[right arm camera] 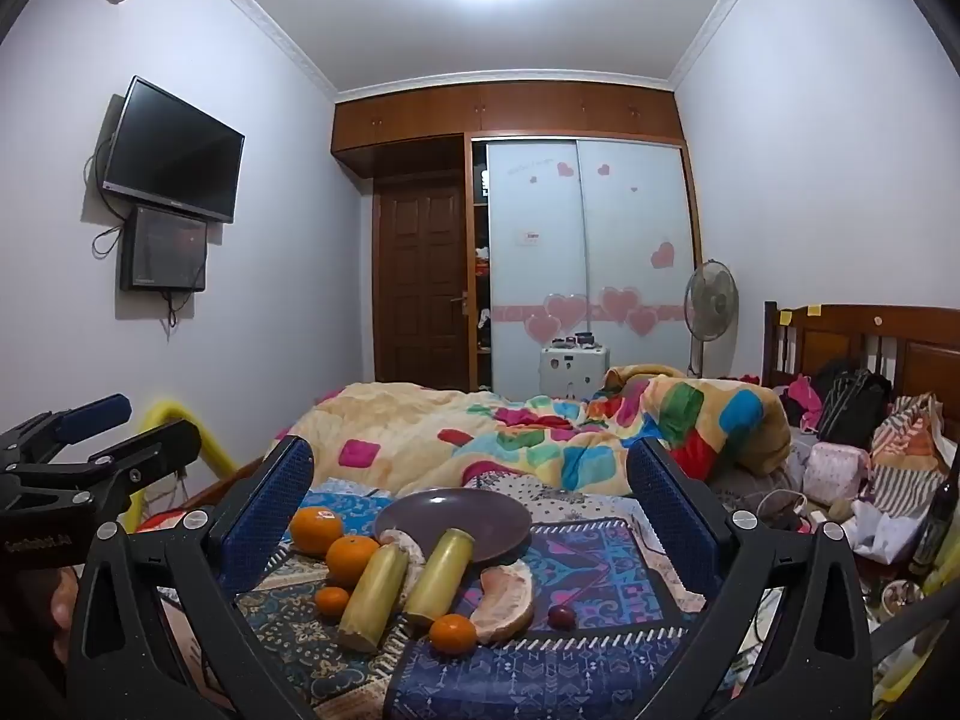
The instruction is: Organize fruits
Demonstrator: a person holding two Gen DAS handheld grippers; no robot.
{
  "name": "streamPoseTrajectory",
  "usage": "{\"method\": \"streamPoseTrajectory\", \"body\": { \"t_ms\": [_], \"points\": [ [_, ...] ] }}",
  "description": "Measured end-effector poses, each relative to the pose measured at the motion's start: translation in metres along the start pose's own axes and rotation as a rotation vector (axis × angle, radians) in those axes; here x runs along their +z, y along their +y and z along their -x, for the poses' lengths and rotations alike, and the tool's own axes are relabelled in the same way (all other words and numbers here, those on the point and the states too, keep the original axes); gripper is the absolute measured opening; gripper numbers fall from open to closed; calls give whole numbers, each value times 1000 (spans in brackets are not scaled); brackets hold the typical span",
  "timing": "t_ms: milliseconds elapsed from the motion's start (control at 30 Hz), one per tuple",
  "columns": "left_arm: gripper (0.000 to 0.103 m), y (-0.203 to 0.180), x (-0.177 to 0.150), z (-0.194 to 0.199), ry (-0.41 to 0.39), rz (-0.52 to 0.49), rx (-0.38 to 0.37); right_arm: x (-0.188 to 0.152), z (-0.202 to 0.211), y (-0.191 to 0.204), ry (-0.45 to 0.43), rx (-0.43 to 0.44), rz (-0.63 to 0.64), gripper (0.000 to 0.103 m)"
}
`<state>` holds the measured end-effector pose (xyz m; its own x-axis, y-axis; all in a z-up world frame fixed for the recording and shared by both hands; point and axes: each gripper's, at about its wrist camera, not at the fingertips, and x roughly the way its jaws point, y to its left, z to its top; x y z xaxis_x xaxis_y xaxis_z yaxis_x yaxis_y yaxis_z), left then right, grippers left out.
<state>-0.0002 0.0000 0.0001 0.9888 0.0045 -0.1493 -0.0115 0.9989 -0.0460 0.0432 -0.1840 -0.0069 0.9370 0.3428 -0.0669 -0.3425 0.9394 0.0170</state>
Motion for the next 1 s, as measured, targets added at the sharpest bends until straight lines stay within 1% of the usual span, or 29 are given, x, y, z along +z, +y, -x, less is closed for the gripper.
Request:
{"method": "streamPoseTrajectory", "body": {
  "t_ms": [133, 167, 267, 400, 433, 533, 1000],
  "points": [
    [103, 1, 0, 1, -5, -5, 10, 0, 0, -1, -4, -2, 0, 103],
    [103, -4, -1, 2, -7, -22, 5, 0, -1, -1, 2, -1, 0, 103],
    [103, -8, -5, -3, -4, -26, 3, 0, -1, -1, 2, -1, -2, 103],
    [103, -7, -5, -4, -5, -20, -3, -1, 5, 0, 1, -6, -1, 103],
    [103, -8, -6, -4, -5, -20, -2, -2, -1, 1, 6, 2, -9, 103],
    [103, -2, -6, -5, -2, -11, -3, -2, 0, 0, 5, 3, -11, 103],
    [103, -3, -8, -6, -3, -11, 2, 2, 4, 2, -6, 5, -14, 103]
  ]
}}
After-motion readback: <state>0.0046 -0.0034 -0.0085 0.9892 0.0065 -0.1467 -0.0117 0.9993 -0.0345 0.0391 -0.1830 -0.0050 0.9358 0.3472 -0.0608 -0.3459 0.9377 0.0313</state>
